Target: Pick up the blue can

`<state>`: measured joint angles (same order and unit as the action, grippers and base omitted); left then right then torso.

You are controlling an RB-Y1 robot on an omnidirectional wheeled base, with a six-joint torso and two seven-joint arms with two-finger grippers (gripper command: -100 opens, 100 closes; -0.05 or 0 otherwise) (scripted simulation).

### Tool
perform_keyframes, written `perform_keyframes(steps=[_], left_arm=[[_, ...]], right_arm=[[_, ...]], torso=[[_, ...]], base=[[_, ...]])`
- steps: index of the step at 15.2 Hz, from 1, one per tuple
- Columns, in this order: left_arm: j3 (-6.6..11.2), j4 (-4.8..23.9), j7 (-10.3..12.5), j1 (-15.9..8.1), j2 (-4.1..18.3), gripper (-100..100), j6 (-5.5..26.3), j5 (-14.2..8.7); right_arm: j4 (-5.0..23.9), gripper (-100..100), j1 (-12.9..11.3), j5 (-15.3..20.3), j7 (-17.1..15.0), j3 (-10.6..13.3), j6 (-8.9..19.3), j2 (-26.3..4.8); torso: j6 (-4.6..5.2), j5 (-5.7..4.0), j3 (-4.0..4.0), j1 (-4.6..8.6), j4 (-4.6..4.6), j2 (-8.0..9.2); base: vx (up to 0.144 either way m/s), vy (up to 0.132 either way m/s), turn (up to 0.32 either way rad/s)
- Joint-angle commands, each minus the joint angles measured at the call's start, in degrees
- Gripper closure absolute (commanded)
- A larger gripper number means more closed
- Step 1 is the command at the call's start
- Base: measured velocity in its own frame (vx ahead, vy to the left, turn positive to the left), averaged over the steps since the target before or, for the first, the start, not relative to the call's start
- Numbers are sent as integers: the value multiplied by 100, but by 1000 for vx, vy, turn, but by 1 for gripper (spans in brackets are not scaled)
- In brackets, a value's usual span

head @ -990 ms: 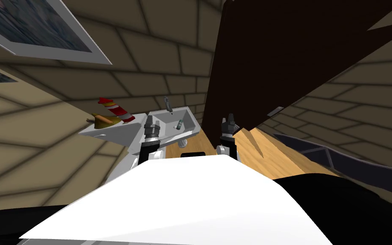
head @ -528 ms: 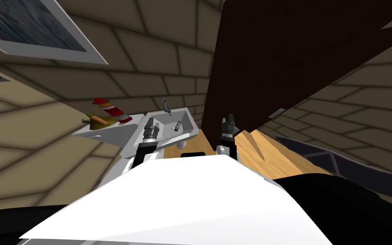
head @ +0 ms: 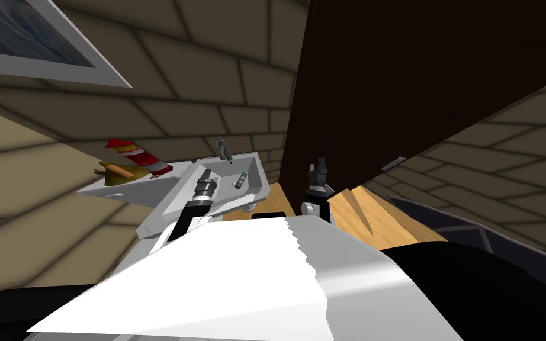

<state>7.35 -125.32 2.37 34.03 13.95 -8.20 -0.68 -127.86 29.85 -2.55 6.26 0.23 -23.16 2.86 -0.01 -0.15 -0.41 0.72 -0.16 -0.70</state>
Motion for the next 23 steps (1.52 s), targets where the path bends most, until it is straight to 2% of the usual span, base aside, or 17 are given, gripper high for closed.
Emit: perform_keyframes(steps=[1,4,5,6,8,9,10,11,14,15,16,17,19,20,21,22,23], left_arm=[[60,-10,52,74,47,-100,202,-79],[279,79,207,191,192,-100,589,-320],[279,79,207,191,192,-100,641,-320],[396,127,289,252,249,-100,832,-447],[396,127,289,252,249,-100,874,-447],[517,176,374,315,297,-100,1069,-578],[517,176,374,315,297,-100,1114,-578],[642,227,460,380,337,-100,1294,-712],[770,280,549,446,368,-100,1611,-848],[900,334,639,512,392,-100,1756,-986],[900,334,639,512,392,-100,1867,-986],[1033,390,730,580,409,-100,2014,-1125],[1033,390,730,580,409,-100,2125,-1125],[1168,447,822,647,420,-100,2301,-1265],[1168,447,822,647,420,-100,2386,-1265],[1305,506,914,715,425,-100,2544,-1404],[1305,506,914,715,425,-100,2647,-1404]], right_arm=[[0,0,0,0,0,0,0,0],[0,0,0,0,0,0,0,-1],[0,0,0,0,0,0,0,0],[0,0,0,0,0,0,0,0],[0,0,0,0,0,0,0,0],[0,0,-1,0,0,-1,0,-1],[0,0,0,0,0,-1,0,-1],[0,0,0,0,0,-1,0,-1],[0,0,1,0,0,-1,0,-1],[0,0,1,0,0,0,0,0],[0,0,1,0,0,0,0,0],[0,0,0,0,0,-1,0,-1],[0,0,1,0,0,-1,0,-1],[11,0,19,2,-3,19,2,-3],[15,0,23,3,-4,23,4,-3],[16,0,25,3,-5,25,4,-3],[18,0,29,3,-5,29,5,-3]], torso=[[0,0,0,0,0,0],[0,1,-2,-14,-1,-4],[0,2,-3,-14,-1,-6],[0,2,-2,-13,-1,-4],[0,0,-3,-6,-1,-4],[1,2,4,-19,1,8],[0,4,7,-25,3,13],[0,5,8,-27,3,13],[-1,3,-3,-16,-1,-7],[0,2,-7,-10,-2,-13],[-1,0,-9,-7,-3,-16],[-1,2,-8,-17,-3,-13],[0,2,-9,-12,-3,-15],[0,8,-11,-5,4,-25],[-1,7,-18,12,4,-39],[0,4,-24,22,2,-49],[-1,4,-33,31,1,-66]], base=[[142,-170,43],[168,-137,57],[158,-146,42],[176,-167,63],[128,-135,46],[106,-104,38],[121,-109,49],[145,-146,60],[181,-153,63],[194,-170,71],[175,-125,64],[183,-141,58],[158,-133,45],[126,-120,49],[134,-131,59],[161,-127,67],[171,-131,55]])
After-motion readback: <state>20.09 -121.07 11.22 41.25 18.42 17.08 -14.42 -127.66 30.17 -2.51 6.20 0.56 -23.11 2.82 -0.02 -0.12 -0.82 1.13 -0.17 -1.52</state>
